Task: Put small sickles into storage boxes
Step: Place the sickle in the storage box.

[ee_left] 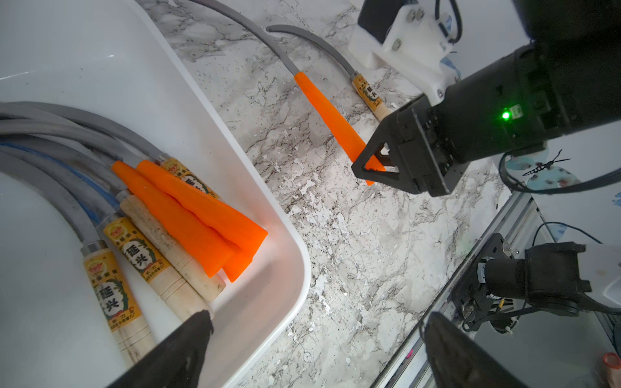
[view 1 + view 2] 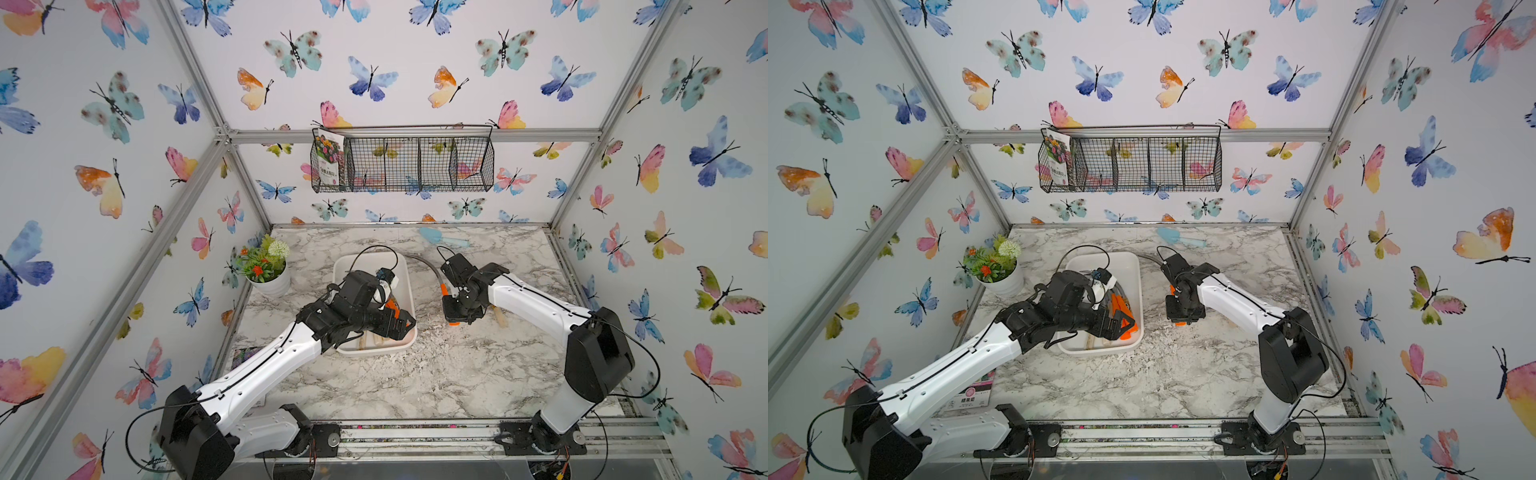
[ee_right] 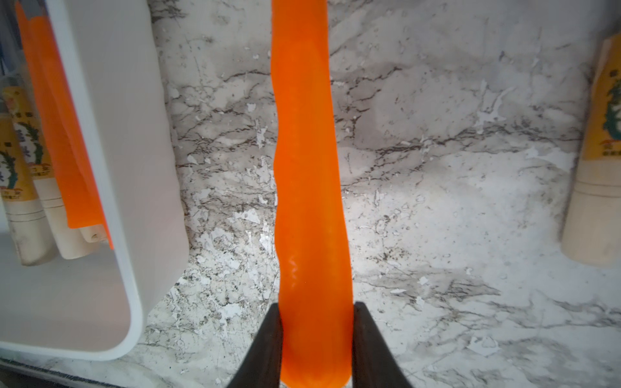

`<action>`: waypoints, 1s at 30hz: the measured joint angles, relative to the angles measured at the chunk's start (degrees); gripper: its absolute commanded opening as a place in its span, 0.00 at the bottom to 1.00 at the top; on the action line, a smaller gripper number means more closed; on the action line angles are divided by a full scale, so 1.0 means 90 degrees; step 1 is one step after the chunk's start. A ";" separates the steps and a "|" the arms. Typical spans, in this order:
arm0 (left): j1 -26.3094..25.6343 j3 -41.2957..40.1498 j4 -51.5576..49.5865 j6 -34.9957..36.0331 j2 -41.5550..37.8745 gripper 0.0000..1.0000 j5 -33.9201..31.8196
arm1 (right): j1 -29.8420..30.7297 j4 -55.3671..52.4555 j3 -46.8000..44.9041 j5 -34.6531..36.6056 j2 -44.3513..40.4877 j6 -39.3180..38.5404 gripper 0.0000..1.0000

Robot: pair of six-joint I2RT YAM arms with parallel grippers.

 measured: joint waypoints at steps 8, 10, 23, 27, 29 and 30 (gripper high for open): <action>0.0029 -0.0143 -0.0369 -0.0124 -0.0571 0.98 -0.0333 | 0.0481 -0.0075 0.0223 0.0051 0.0000 0.0243 0.15; 0.0036 -0.0155 -0.0464 -0.0177 -0.0709 0.98 -0.0410 | 0.0619 -0.0095 0.0274 0.0075 0.0000 0.0321 0.15; 0.0041 -0.0323 -0.0877 -0.0546 -0.1710 0.98 -0.0845 | 0.1503 -0.0136 0.0981 0.0180 0.0177 0.0721 0.15; 0.0041 -0.0347 -0.1008 -0.0663 -0.1945 0.98 -0.0986 | 0.1787 -0.0134 0.1333 0.0180 0.0525 0.0775 0.15; 0.0041 -0.0350 -0.1078 -0.0716 -0.2042 0.98 -0.1032 | 0.1911 -0.0134 0.1484 0.0177 0.0721 0.0801 0.15; 0.0041 -0.0352 -0.1112 -0.0741 -0.2096 0.98 -0.1052 | 0.1970 -0.0131 0.1559 0.0172 0.0833 0.0811 0.15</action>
